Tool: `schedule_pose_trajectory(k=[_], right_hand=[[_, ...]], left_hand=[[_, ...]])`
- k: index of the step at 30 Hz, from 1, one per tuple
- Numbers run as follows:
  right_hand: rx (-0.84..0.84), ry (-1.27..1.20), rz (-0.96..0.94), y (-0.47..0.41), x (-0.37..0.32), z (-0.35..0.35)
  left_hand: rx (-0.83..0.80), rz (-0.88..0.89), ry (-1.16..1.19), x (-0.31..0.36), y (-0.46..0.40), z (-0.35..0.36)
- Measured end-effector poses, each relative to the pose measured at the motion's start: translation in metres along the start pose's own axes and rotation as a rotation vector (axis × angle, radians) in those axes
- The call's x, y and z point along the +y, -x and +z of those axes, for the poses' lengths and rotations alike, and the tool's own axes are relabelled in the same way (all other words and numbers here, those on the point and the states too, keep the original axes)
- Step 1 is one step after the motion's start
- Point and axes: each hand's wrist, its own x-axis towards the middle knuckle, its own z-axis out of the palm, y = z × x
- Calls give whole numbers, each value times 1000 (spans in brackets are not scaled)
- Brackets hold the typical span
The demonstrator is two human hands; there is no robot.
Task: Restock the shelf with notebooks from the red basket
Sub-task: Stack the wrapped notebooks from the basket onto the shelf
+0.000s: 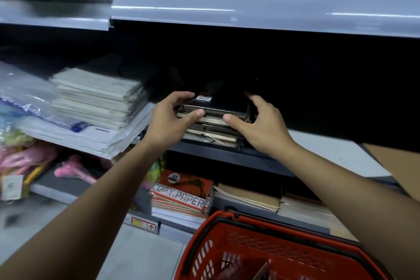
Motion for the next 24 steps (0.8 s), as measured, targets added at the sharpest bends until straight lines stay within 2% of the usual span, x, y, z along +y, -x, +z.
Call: schedule_pose_trajectory(k=[6,19,24], right_hand=[[-17,80,0,6,-6,-2],[-40,87,-72,58,-4,-16],[-44,73,-94,83,0,-29]], left_hand=[[-4,9,-128,4,5,-1],[118,-3,-315,27,46,-10],[84,5,-345,44,73,-9]])
